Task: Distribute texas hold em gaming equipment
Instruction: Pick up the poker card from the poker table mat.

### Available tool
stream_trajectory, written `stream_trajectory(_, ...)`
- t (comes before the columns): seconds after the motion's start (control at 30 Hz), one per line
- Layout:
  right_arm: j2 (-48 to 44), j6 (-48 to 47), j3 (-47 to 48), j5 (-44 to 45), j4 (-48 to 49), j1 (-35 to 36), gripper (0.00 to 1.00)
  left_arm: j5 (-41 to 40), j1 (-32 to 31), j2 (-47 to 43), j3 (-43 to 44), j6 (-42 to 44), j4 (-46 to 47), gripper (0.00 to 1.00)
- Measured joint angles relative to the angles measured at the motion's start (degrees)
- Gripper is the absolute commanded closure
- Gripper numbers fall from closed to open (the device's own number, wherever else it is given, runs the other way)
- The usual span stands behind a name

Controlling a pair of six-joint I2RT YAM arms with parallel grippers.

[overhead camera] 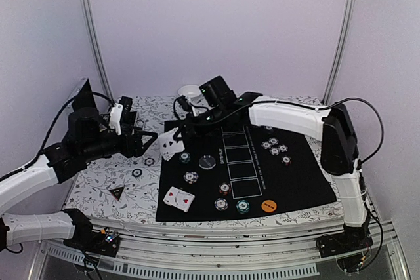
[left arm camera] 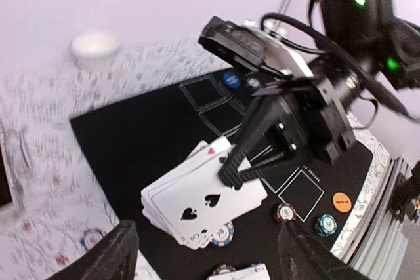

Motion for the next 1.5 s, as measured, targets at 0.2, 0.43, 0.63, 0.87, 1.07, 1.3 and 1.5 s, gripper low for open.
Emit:
stream_trajectory(0.2,-16.5,-1.9,-8.2,2.5,0.9,-5.2,0.98,4.7,-5.5,-4.0,6.3,16.0,-1.5,0.16)
stream_trajectory(0.43,-25.4,-3.1,-17.6,5.5,0.8,-7.9,0.98,4.9,-20.9,5.4,6.9,42.1,-9.9,0.02)
stream_trajectory(0.63,-28.5,-3.9,-23.5,8.1,0.4,-8.5,0.98,0.9,-25.2,23.2,9.2,56.5,-20.4,0.02)
stream_trajectory(0.87,-29.7,-4.3,-25.8,8.6,0.5,-8.7,0.98,-2.2,-24.3,32.9,13.6,61.7,-24.2,0.02)
stream_trajectory(1.07,-30.4,-4.4,-28.4,8.5,0.7,-8.7,0.98,-2.1,-22.0,40.3,17.6,63.3,-26.1,0.04)
stream_trajectory(1.3,-32.3,-4.4,-30.8,8.5,1.2,-8.7,0.98,-2.4,-20.9,43.4,17.9,64.4,-28.3,0.07)
stream_trajectory(1.5,-33.4,-4.4,-31.8,8.5,2.0,-8.7,0.98,-3.6,-20.5,46.3,18.7,64.7,-27.5,0.11)
